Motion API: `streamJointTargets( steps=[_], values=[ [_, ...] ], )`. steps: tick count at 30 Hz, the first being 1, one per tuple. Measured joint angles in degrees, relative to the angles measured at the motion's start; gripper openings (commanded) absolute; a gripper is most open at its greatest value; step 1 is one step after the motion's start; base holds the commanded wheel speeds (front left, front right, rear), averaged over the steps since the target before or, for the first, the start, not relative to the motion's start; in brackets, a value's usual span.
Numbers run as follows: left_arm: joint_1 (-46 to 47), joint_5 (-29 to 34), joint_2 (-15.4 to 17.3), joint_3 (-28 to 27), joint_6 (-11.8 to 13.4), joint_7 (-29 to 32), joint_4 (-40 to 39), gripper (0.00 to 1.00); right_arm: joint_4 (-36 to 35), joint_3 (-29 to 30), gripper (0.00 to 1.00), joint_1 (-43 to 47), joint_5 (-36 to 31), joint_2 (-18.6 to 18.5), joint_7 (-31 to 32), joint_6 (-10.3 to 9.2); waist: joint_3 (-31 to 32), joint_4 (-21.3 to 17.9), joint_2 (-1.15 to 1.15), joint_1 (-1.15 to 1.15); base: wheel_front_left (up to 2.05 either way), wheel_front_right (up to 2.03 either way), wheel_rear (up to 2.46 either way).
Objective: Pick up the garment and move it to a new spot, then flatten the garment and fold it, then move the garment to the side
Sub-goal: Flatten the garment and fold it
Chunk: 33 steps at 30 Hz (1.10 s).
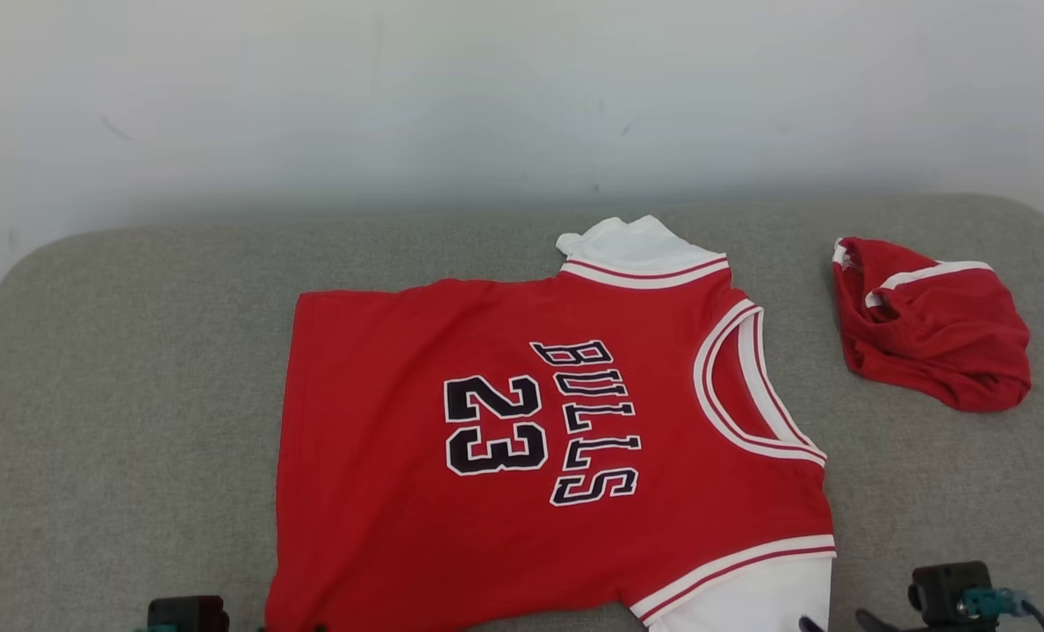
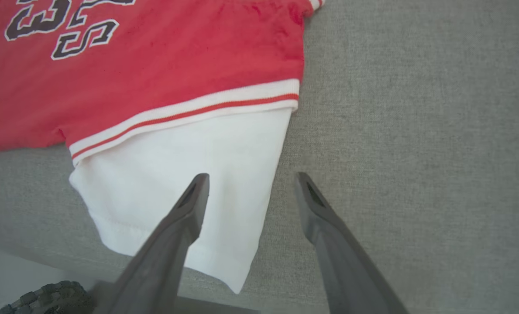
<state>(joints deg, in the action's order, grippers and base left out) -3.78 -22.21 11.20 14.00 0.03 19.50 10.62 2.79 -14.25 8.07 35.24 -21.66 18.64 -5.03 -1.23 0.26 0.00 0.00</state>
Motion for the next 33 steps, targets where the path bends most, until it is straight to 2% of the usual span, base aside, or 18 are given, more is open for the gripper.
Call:
streamJointTargets(
  steps=[11, 23, 25, 26, 27, 28, 29, 33],
  values=[
    [2.2, 0.4, 0.6, -0.3, 1.0, 2.7, 1.7, 1.00, 0.0, -1.5, 1.00, 1.0, 0.2, -0.1, 7.3, -0.67, -2.6, 0.3, 0.00, 0.00, 0.00, 0.00, 0.00],
    [3.5, -1.4, -0.5, -0.3, -0.1, 3.9, 5.3, 1.00, 4.0, -2.8, 1.00, -0.7, 0.5, 1.6, 11.1, -1.54, -3.7, 0.4, -0.01, 0.00, 0.00, 0.00, 0.00],
    [4.3, -1.5, -0.6, -0.3, -0.1, 3.9, 6.1, 0.85, 4.8, -2.8, 1.00, -1.3, 0.5, 1.9, 11.1, -1.53, -3.9, 0.4, -0.01, 0.00, 0.00, 0.00, 0.00],
    [4.6, -1.5, -0.6, -0.3, -0.1, 3.9, 6.6, 0.80, 5.1, -3.0, 0.74, -1.6, 0.5, 1.9, 11.1, -1.54, -4.0, 0.4, -0.01, -0.01, 0.00, 0.00, 0.00],
    [4.9, -1.5, -0.4, -0.4, -0.1, 3.8, 7.3, 0.26, 5.7, -2.9, 0.00, -1.7, 0.4, 2.0, 10.5, -1.54, -4.1, 0.4, 0.00, -0.01, 0.00, 0.00, 0.00],
    [5.3, -1.5, -0.4, -0.4, -0.1, 3.8, 7.5, 0.04, 6.0, -2.8, 0.00, -1.9, 0.5, 2.1, 10.3, -1.53, -4.1, 0.5, -0.01, -0.01, 0.00, 0.00, 0.00],
    [5.4, -1.5, -0.5, -0.4, -0.6, 3.7, 7.5, 0.00, 6.2, -2.8, 0.00, -2.2, 0.5, 2.1, 10.1, -1.44, -4.2, 0.5, 0.00, 0.00, 0.00, 0.00, 0.00],
    [5.4, -1.6, -0.8, -0.6, -0.7, 2.7, 7.6, 0.00, 6.5, -1.9, 0.00, -2.7, 1.9, 3.0, 9.0, -0.49, -3.9, 0.6, 0.00, 0.00, 0.00, 0.00, 0.00]
  ],
)
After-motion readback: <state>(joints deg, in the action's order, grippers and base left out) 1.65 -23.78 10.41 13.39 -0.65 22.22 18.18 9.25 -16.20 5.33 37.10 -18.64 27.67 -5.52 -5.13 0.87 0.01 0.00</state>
